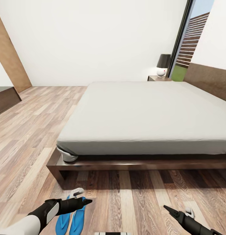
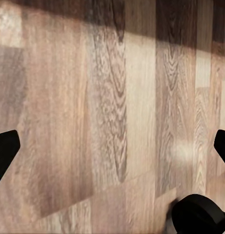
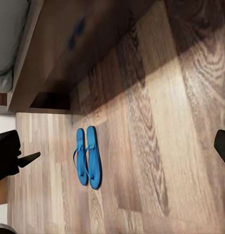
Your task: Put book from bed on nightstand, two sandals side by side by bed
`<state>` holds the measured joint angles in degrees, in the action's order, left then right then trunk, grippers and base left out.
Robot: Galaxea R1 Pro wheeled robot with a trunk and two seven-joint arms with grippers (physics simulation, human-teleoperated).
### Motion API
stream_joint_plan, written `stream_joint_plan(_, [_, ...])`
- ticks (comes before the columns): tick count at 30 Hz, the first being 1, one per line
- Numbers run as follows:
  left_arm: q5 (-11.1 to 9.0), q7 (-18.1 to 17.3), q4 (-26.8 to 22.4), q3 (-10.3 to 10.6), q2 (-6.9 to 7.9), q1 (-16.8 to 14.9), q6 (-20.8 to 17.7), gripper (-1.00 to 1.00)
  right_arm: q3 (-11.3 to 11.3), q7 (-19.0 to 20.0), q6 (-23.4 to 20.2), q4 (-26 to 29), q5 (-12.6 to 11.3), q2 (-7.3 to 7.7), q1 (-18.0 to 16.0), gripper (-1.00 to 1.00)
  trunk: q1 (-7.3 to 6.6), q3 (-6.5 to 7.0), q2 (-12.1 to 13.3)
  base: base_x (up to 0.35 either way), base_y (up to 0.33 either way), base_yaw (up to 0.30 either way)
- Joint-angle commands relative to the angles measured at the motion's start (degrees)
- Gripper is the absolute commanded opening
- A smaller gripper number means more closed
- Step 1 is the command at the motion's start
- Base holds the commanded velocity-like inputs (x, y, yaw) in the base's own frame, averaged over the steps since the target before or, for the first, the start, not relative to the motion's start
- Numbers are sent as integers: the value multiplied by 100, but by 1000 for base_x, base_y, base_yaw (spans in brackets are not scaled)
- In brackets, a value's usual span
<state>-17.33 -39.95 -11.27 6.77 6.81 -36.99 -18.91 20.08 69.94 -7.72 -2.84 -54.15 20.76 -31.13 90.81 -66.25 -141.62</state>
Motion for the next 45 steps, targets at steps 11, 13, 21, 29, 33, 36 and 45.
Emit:
stream_joint_plan(11, [-60, -4, -5, 43, 5, -2, -43, 100, 36, 29, -55, -15, -60, -2, -7, 100, -1, -5, -2, 0, -138, 0])
stream_joint_plan(13, [-60, -4, -4, 43, 5, -2, -43, 100, 34, 29, -55, -15, -60, -2, -7, 100, -1, -5, -2, 0, -134, 0])
stream_joint_plan(21, [-60, -4, -1, 43, 5, -2, -43, 100, 30, 29, -54, -15, -66, -1, -1, 100, -1, -5, -2, 0, -129, -9])
stream_joint_plan(29, [-63, -4, 2, 43, 5, -2, -47, 100, 29, 29, -54, -15, -69, -1, 9, 100, -1, -5, -2, 0, -55, -193])
stream_joint_plan(33, [-67, -4, 2, 43, 5, -2, -50, 100, 30, 29, -54, -15, -69, -4, 10, 100, -1, -5, -2, 0, -10, -265])
stream_joint_plan(36, [-68, -7, 2, 43, 5, -2, -48, 100, 34, 29, -54, -15, -66, -8, 10, 100, -1, -5, -2, 0, -4, -213])
stream_joint_plan(45, [-73, -11, 2, 43, -1, -2, -49, 100, 42, 26, -54, -15, -68, -140, 11, 100, -1, -5, -2, 0, -1, -55])
